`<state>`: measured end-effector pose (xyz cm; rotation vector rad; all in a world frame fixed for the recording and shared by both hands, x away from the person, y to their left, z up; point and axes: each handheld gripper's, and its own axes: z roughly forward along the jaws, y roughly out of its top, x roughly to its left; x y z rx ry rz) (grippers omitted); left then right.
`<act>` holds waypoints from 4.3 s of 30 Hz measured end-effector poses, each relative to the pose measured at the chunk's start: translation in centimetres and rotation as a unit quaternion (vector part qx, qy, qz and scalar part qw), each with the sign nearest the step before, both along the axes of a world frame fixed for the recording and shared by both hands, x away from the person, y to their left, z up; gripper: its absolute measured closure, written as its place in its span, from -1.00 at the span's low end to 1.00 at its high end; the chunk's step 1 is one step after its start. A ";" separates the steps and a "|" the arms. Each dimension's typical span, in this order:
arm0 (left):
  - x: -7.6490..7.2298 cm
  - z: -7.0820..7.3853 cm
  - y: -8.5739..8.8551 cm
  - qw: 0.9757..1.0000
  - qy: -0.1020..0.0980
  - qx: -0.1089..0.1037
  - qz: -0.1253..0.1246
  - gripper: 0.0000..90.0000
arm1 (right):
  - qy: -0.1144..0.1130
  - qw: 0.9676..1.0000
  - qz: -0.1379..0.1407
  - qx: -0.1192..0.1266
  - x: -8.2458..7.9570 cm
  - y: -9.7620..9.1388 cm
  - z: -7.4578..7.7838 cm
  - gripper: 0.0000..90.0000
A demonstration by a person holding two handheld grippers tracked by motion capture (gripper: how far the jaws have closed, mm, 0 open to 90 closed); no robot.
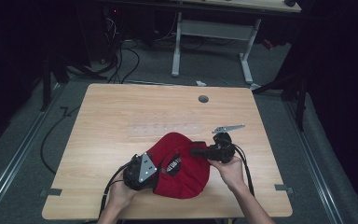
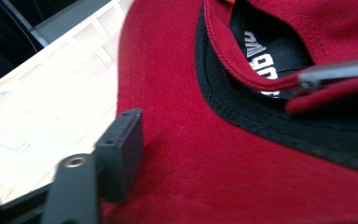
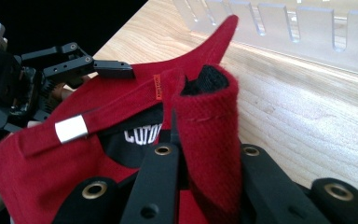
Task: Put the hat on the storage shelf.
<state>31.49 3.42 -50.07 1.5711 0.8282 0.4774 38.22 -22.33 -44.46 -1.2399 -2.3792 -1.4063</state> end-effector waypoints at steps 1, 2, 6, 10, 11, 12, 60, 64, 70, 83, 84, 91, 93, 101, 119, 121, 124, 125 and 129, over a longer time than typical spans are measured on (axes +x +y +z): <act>0.0 0.0 0.0 1.000 0.000 0.000 -0.001 -0.20 | 0.000 1.000 0.000 0.000 0.0 0.0 0.0 0.88; 0.0 0.1 0.1 1.000 0.000 0.001 -0.002 -0.10 | 0.000 1.000 0.000 -0.001 -0.1 0.0 0.0 0.87; 0.1 0.5 0.2 1.000 0.014 -0.009 -0.010 0.06 | -0.001 1.000 0.004 -0.008 -0.2 -0.1 0.1 0.87; 0.1 1.0 0.5 0.999 0.027 -0.012 -0.020 0.17 | -0.009 1.000 0.005 -0.008 -0.3 -0.2 0.1 0.85; 0.1 1.1 0.5 0.999 0.030 -0.013 -0.022 0.17 | -0.009 1.000 0.005 -0.008 -0.3 -0.2 0.1 0.85; 0.1 1.3 0.6 0.999 0.031 -0.011 -0.027 0.26 | -0.012 1.000 0.004 -0.004 -0.3 -0.2 0.1 0.85; 0.9 5.9 3.6 0.994 0.067 -0.083 -0.039 0.87 | -0.082 0.978 -0.176 -0.079 -0.3 -5.8 -3.9 -0.17; 1.6 6.4 3.8 0.993 0.066 -0.095 -0.027 0.87 | -0.075 0.971 -0.192 -0.119 -0.5 -5.7 -6.1 -0.16; 2.8 7.3 4.4 0.989 0.066 -0.131 -0.013 0.87 | -0.084 0.959 -0.209 -0.170 -0.7 -5.9 -8.0 -0.17; 4.9 8.6 6.4 0.979 0.059 -0.192 0.030 0.87 | -0.117 0.945 -0.210 -0.224 -1.0 -5.0 -8.6 -0.20; 4.9 8.6 6.4 0.979 0.059 -0.192 0.030 0.87 | -0.117 0.945 -0.210 -0.224 -1.0 -5.0 -8.6 -0.20; 5.9 9.4 7.6 0.972 0.054 -0.221 0.049 0.87 | -0.117 0.944 -0.210 -0.224 -1.0 -4.9 -8.7 -0.20; 6.3 9.5 7.9 0.972 0.053 -0.223 0.055 0.87 | -0.117 0.944 -0.211 -0.224 -1.0 -4.9 -8.7 -0.20; 7.7 9.8 8.1 0.970 0.051 -0.228 0.071 0.87 | -0.116 0.944 -0.212 -0.223 -1.1 -4.9 -8.7 -0.21; 11.6 9.3 8.7 0.971 0.049 -0.204 0.114 0.87 | -0.117 0.945 -0.208 -0.223 -1.1 -4.9 -8.7 -0.22; 12.0 9.3 8.8 0.971 0.048 -0.205 0.116 0.87 | -0.117 0.945 -0.208 -0.223 -1.1 -4.9 -8.7 -0.22; 12.4 9.3 8.8 0.971 0.044 -0.202 0.117 0.87 | -0.117 0.945 -0.208 -0.223 -1.1 -4.9 -8.7 -0.22; 12.6 9.2 8.7 0.972 0.041 -0.202 0.117 0.87 | -0.117 0.945 -0.208 -0.223 -1.1 -4.9 -8.7 -0.22; 13.1 8.8 8.7 0.972 0.040 -0.197 0.122 0.87 | -0.118 0.945 -0.207 -0.223 -1.1 -4.9 -8.7 -0.22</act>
